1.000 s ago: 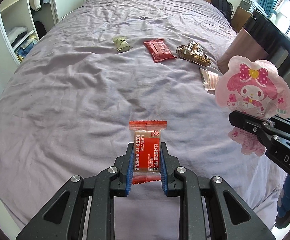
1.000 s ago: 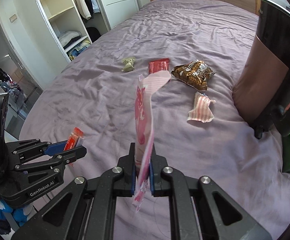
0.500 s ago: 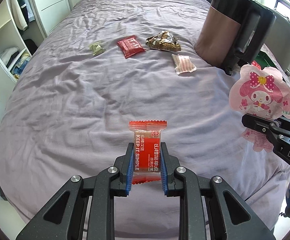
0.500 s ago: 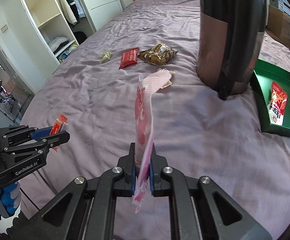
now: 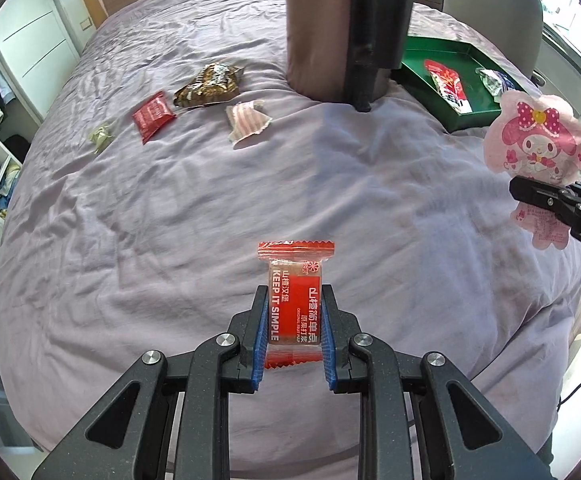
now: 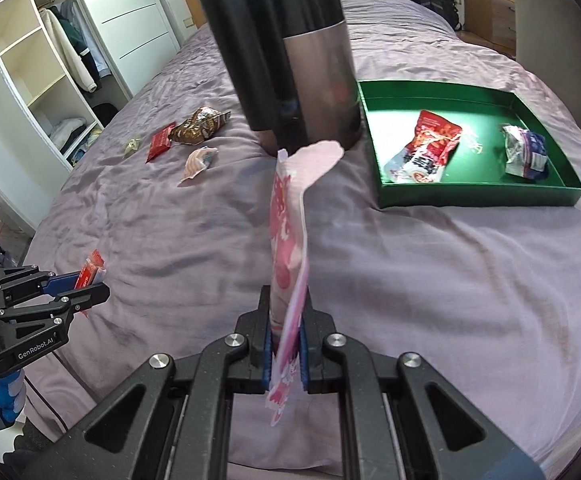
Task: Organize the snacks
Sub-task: 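Carry the red candy and pink cartoon packet over the green tray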
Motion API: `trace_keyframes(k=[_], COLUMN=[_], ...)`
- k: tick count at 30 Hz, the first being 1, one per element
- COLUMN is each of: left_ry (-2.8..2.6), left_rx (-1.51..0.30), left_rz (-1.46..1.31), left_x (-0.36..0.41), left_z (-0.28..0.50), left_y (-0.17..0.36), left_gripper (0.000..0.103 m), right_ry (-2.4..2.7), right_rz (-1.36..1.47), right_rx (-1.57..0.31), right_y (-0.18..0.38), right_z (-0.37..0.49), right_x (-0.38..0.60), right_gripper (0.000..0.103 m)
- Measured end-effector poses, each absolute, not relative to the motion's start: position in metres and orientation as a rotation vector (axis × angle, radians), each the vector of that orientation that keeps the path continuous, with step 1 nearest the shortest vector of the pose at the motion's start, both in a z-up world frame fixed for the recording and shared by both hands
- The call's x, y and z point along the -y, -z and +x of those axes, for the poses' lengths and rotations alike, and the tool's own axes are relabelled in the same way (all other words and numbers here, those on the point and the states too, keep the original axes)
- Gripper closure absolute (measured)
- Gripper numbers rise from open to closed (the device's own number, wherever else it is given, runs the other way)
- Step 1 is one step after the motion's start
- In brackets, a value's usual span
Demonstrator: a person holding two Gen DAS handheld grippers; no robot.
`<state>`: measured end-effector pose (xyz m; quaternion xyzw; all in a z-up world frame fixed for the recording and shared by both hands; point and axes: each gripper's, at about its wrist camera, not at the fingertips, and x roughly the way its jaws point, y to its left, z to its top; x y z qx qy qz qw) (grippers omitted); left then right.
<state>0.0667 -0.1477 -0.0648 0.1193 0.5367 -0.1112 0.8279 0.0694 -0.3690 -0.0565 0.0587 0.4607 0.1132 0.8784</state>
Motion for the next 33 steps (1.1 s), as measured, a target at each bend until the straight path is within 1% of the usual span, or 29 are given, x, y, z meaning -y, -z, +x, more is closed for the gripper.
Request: trace_keyframes(k=[7,15,27,33], left_ry=[0.319,0.436,0.503,0.49], left_rx=[-1.133,-1.078,-0.984,-0.958], left_rz=[0.33,0.391,0.393,0.384], left_x=[0.201,0.274,0.355,0.383], left_z=[0.066,0.081,0.139,0.172], left_y=[0.063,0.044,0.021,0.019], left_gripper=[0.084,0.084,0.084,0.083], right_ry=[-0.155,-0.102,-0.065,-0.063], right_rz=[0.156,0.166,0.161,0.171], right_rx=[-0.939,-0.903,-0.836,-0.822], right_y=[0.056,0.048,0.029,0.029], right_z=[0.071,0.097,0.165,0.202], right_x=[0.425,0.467,0.505,0.511], right_gripper=[0.049,0.049,0.049,0.049])
